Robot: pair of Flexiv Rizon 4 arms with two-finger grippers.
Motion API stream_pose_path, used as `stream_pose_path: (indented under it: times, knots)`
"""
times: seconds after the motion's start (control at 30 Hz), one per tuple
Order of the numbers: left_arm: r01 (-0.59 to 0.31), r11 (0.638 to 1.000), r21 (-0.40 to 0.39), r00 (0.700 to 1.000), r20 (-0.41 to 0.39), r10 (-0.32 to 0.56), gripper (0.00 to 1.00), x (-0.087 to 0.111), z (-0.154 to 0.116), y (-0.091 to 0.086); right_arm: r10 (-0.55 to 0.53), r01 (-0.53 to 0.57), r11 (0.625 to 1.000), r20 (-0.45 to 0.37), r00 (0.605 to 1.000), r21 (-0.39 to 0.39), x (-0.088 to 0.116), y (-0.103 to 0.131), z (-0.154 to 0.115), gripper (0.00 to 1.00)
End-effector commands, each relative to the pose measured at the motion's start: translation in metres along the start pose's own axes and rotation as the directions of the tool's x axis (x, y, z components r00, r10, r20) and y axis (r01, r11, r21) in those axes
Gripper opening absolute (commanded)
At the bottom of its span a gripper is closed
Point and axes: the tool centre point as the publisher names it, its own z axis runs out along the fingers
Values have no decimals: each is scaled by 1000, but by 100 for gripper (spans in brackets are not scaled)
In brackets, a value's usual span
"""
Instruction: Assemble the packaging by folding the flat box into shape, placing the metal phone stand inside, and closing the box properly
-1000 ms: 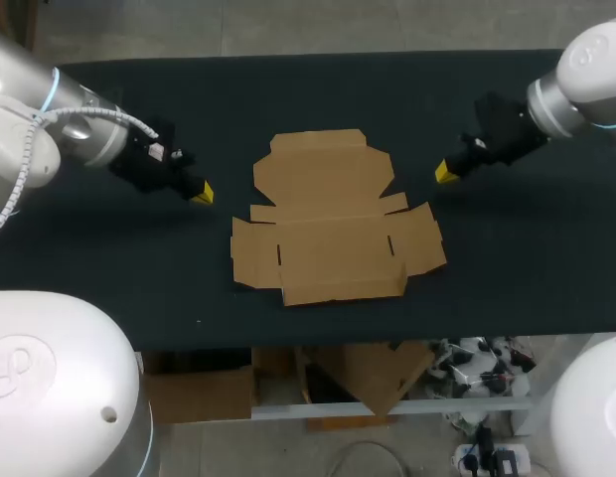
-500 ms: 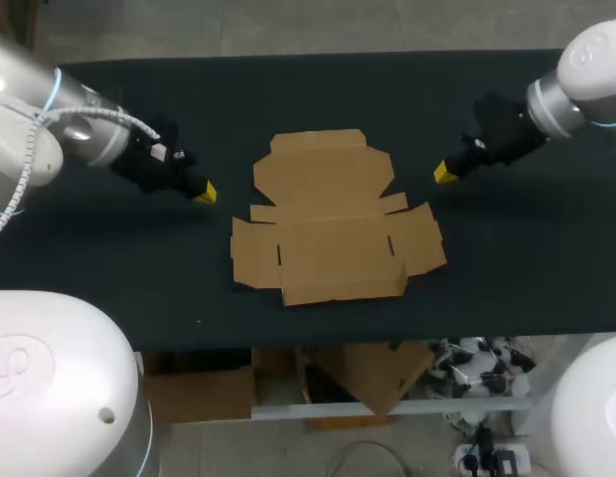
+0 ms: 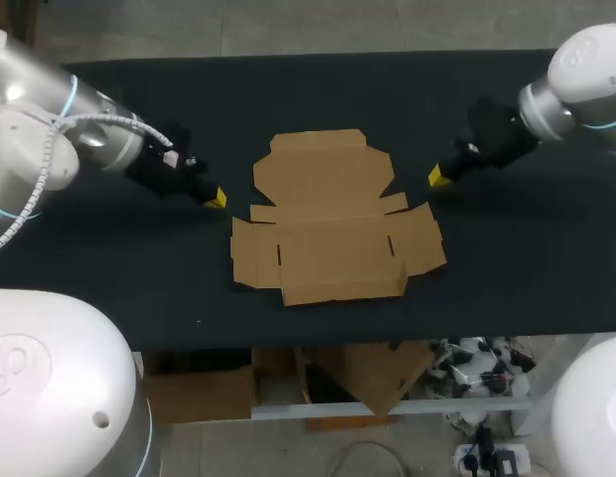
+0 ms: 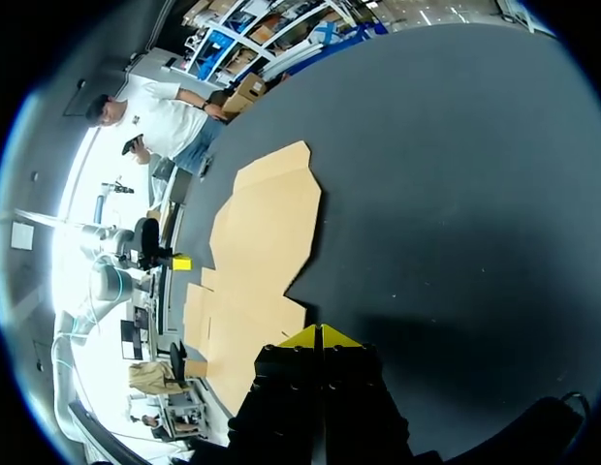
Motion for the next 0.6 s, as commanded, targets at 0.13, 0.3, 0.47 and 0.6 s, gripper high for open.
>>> stream_pose_path:
  times: [0.13,0.3,0.47,0.6]
  knots:
    - [-1,1000,-15,1000,-9,1,0,-3,9,-3,3,-3,1000,-13,1000,15,-4,1,14,0]
    - [-3,1000,-25,1000,-16,3,0,-4,12,-3,7,-7,1000,-29,1000,20,-6,1,24,0]
    - [-6,999,-33,1000,-23,5,0,-4,16,-2,13,-12,1000,-32,999,27,-6,2,31,0]
    - [-3,999,-38,1000,-31,2,0,-6,18,-2,14,-12,999,-43,999,38,-7,1,35,0]
